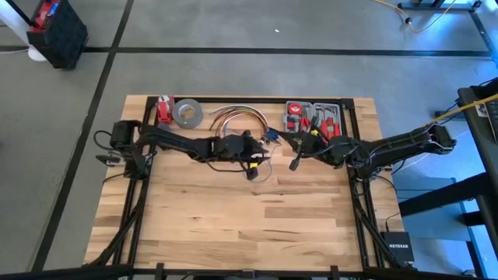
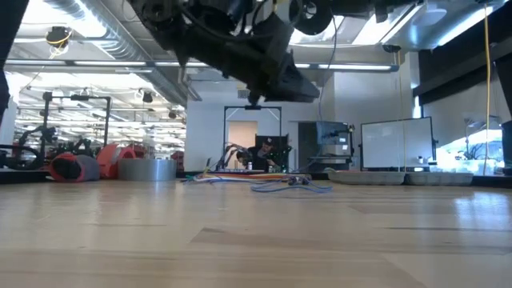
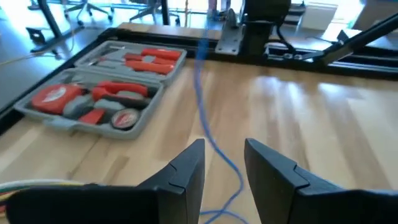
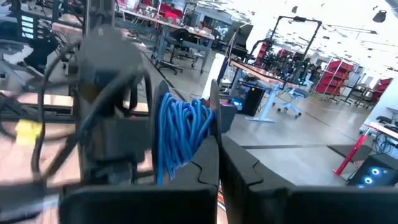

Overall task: Coil cords
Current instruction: Coil the blue wire on the black spool

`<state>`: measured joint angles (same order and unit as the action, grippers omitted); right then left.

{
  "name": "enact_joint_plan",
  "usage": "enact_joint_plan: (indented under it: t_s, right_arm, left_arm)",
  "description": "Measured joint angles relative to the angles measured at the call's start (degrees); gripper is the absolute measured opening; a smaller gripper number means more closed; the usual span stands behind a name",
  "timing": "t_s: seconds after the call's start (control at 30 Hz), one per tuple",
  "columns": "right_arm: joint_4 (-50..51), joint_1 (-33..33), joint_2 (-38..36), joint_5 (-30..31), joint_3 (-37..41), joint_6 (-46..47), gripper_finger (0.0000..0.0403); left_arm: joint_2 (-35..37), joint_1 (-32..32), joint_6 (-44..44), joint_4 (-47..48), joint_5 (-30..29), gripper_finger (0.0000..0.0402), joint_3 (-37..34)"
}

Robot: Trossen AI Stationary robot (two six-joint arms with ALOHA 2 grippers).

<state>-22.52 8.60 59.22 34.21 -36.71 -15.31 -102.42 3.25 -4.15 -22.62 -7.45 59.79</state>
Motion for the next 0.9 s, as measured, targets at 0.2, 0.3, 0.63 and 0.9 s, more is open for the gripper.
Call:
enact_joint_plan:
  t_s: [0.2, 0.3, 0.63, 0.9]
  right_arm:
    - [-0.09, 0.0, -0.02, -0.21, 0.0, 0.0, 0.0002]
    - [-0.09, 0.0, -0.02, -0.21, 0.0, 0.0, 0.0002]
    - [-0.03, 0.0, -0.02, -0.33, 0.0, 0.0, 0.0001]
    - [-0.03, 0.0, -0.02, -0.35, -0.02, 0.02, 0.0002]
  left_arm:
    - [-2.8, 0.45, 0.25, -2.33, 2.86, 0.0107, -0.02]
    - [-3.07, 0.66, 0.17, -4.1, 3.65, 0.0107, 0.0]
    - [-3.64, 1.27, -0.25, -3.74, 1.5, 0.0107, -0.02]
    - [-5.8, 1.49, 2.63, -5.81, 4.03, 0.0104, -0.02]
